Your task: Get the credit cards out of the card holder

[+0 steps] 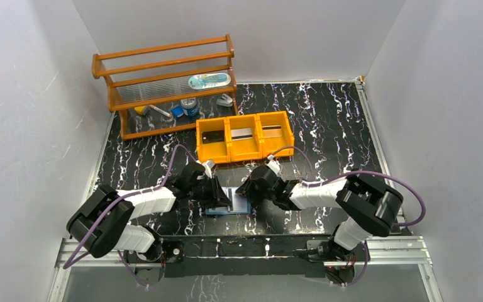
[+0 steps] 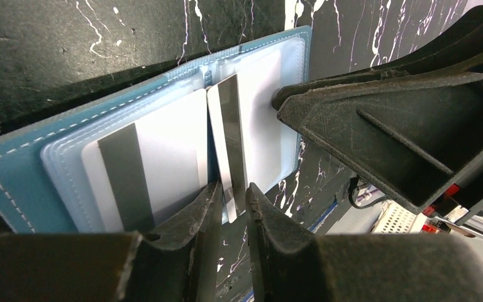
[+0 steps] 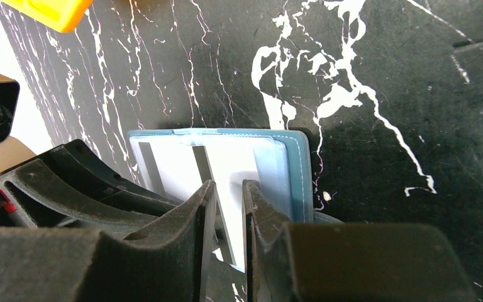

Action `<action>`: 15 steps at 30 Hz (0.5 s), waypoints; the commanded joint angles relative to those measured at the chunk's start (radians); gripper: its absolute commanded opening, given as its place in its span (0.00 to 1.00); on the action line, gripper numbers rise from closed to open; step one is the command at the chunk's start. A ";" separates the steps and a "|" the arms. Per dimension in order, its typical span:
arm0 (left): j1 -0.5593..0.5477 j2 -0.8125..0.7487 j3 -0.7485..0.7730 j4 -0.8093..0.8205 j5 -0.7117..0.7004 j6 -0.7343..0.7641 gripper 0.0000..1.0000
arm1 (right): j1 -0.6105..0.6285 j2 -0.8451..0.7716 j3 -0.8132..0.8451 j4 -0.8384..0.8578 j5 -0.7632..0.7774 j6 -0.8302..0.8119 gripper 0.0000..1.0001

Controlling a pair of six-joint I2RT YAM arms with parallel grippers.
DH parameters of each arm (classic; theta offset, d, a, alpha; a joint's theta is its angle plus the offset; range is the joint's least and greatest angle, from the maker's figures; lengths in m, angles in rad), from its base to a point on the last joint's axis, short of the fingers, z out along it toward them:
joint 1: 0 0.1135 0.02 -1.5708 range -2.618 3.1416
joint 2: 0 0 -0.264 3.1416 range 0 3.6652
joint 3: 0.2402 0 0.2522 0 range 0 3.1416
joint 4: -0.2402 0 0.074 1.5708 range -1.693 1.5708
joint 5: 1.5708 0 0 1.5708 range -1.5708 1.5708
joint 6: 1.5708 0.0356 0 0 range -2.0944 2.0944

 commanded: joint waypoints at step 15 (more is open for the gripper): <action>-0.006 -0.019 0.011 0.031 0.004 -0.012 0.00 | -0.008 -0.039 -0.057 -0.034 0.005 -0.019 0.34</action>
